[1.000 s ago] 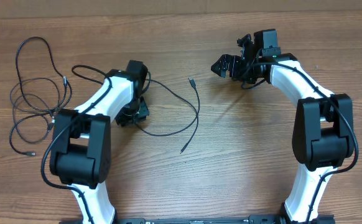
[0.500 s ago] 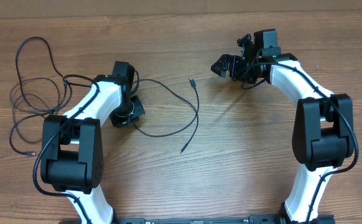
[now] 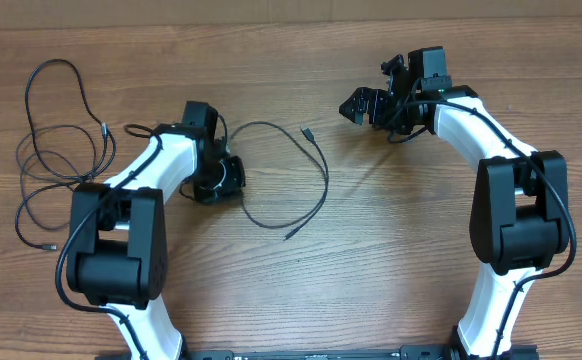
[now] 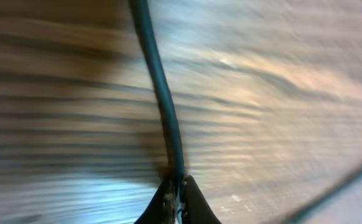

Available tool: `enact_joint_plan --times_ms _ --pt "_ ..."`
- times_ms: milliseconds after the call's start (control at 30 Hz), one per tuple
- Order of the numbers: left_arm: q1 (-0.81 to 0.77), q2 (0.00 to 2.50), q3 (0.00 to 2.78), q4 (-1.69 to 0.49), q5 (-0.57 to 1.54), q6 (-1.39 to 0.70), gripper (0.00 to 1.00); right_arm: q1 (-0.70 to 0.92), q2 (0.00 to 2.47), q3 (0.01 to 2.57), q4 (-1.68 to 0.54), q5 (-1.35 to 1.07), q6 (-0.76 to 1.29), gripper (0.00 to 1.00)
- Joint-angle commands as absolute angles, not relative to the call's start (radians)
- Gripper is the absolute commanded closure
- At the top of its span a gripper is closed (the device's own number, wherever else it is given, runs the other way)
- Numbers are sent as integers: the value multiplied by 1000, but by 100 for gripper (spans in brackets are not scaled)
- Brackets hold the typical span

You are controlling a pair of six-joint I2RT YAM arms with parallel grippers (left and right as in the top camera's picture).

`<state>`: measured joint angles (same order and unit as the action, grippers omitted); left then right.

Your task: Untangle cables

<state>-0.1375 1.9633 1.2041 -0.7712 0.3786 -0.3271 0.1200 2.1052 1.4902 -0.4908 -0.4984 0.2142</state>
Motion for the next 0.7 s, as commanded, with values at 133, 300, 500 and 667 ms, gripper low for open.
enact_joint_plan --times_ms 133,300,500,667 --pt "-159 2008 1174 -775 671 -78 96 124 2110 1482 -487 -509 216 0" --pt "-144 2008 1174 -815 804 39 96 124 2110 1482 -487 -509 216 0" --pt "-134 2008 1174 -838 897 158 96 124 2110 1482 -487 -509 216 0" --pt "-134 2008 1174 -834 887 157 96 124 2110 1482 -487 -509 216 0"
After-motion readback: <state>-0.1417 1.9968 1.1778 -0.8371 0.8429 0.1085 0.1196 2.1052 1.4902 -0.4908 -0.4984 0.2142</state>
